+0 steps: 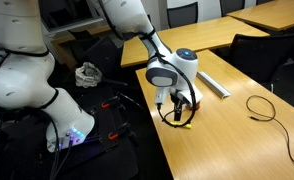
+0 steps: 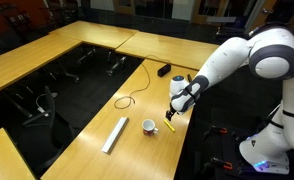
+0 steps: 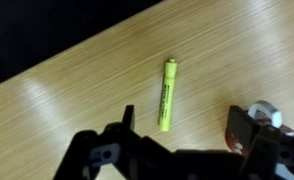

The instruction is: Put the yellow marker inside the red mug

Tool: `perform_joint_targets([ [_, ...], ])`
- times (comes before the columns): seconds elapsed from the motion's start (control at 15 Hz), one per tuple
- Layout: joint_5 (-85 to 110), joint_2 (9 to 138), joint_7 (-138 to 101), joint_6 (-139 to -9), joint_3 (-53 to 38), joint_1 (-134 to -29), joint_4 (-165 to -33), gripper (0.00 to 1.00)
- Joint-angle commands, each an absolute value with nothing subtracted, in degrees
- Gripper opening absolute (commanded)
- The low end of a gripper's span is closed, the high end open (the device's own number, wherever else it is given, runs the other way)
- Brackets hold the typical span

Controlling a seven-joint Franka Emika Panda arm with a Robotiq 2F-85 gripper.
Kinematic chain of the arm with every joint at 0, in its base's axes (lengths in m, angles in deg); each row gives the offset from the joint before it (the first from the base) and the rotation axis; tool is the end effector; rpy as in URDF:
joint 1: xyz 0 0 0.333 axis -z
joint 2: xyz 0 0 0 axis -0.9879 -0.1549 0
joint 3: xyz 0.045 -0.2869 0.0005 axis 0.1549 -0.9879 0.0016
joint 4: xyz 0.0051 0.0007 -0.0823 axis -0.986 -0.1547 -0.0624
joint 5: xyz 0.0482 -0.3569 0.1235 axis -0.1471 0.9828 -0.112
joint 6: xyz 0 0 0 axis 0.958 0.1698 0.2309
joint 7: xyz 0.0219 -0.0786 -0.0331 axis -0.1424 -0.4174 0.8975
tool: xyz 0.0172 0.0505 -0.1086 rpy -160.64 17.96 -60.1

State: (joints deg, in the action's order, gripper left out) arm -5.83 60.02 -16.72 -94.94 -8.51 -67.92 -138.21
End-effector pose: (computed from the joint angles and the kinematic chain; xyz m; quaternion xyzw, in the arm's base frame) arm 0.4570 -0.1632 0.0878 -0.9526 0.2988 0.0454 0.0347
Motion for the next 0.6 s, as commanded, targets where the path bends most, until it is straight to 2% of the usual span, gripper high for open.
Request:
perform_joint_targets([
  [0.0,-8.09,52.40,-15.40,-94.88,-5.97,-65.30,-132.04,1.00],
  [0.4,-6.94,43.22,-13.86,-95.00,-5.16,-63.35,-124.74,1.00],
  [0.53,-6.39,41.58,-14.01,-95.14,-5.37,-63.71,-123.51,0.95],
])
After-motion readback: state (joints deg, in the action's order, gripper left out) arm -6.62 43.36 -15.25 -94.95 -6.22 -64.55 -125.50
